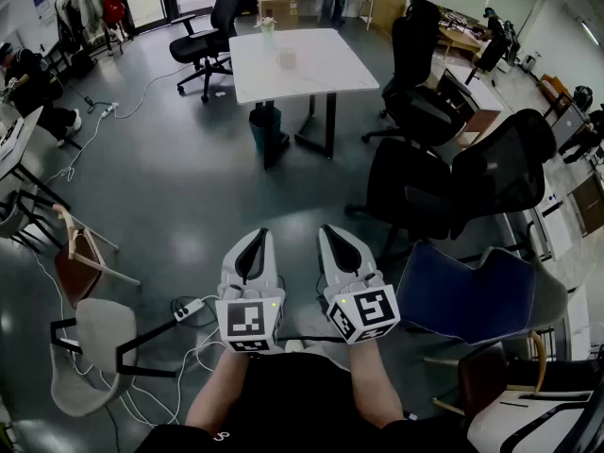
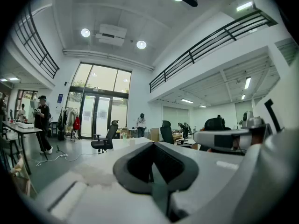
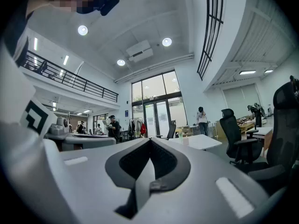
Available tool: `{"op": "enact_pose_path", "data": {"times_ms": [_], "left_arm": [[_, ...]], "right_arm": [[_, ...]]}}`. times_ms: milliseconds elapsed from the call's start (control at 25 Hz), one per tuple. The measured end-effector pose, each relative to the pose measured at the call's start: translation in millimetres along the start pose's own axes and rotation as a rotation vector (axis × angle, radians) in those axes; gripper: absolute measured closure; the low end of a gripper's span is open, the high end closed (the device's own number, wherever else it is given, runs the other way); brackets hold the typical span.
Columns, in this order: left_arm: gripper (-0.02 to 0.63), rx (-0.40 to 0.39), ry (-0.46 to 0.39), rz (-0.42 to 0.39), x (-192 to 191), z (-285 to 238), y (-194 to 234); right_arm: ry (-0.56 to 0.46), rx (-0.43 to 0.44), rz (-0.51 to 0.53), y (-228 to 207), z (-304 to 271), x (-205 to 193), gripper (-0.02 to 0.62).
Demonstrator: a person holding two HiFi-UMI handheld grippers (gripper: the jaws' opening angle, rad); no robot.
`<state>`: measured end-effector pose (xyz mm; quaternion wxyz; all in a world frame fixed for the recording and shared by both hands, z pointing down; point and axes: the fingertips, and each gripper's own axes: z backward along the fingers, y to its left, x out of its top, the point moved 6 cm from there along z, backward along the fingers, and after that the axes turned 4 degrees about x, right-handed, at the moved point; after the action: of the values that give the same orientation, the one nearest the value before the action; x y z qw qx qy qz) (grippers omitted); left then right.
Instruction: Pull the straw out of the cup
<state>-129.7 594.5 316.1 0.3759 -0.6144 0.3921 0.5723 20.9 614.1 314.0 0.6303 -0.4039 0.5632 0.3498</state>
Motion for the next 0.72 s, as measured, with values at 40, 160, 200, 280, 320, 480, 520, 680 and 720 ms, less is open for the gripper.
{"op": "enact_pose_path", "data": {"times_ms": [40,160,200,280,320,480,520,680,720], "left_arm": [[0.604,0.001,0.004,-0.001,0.1,0.7,-2.5],[0.604,0.001,0.009,0.0,-2.8,2.9,-11.0],[0.604,0.005,0.007,0.0,-4.2,3.4,-13.1],[0.604,0.017,0.008,0.001,-6.2,3.6,-14.9],[0.604,0.025,0.011,0.002,-6.8,3.2,-14.6],[0.604,0.045,0.001,0.0,-1.1,-3.6,-13.3],[0.604,0.04,-0.004,-0.005,1.7,-6.8,-13.9],[0.604,0.031,-0.022,-0.021,6.5,-25.3,-15.7],[0.604,0.029,-0.025,-0.024,7.8,-31.4,-14.6]], "right_arm": [[-0.001,0.001,-0.001,-1.5,2.7,0.5,0.594],[-0.007,-0.004,-0.007,-7.8,10.9,0.6,0.594],[-0.011,-0.008,-0.013,-10.4,12.9,-0.2,0.594],[-0.013,-0.015,-0.03,-15.3,14.8,-3.3,0.594],[-0.009,-0.014,-0.034,-17.5,14.9,-4.5,0.594],[-0.015,-0.005,-0.032,-26.8,12.9,1.8,0.594],[-0.022,-0.006,-0.032,-30.0,11.4,4.3,0.594],[-0.046,-0.008,-0.032,-45.7,2.8,7.8,0.594],[-0.052,-0.009,-0.03,-49.9,-0.7,8.0,0.594]]}}
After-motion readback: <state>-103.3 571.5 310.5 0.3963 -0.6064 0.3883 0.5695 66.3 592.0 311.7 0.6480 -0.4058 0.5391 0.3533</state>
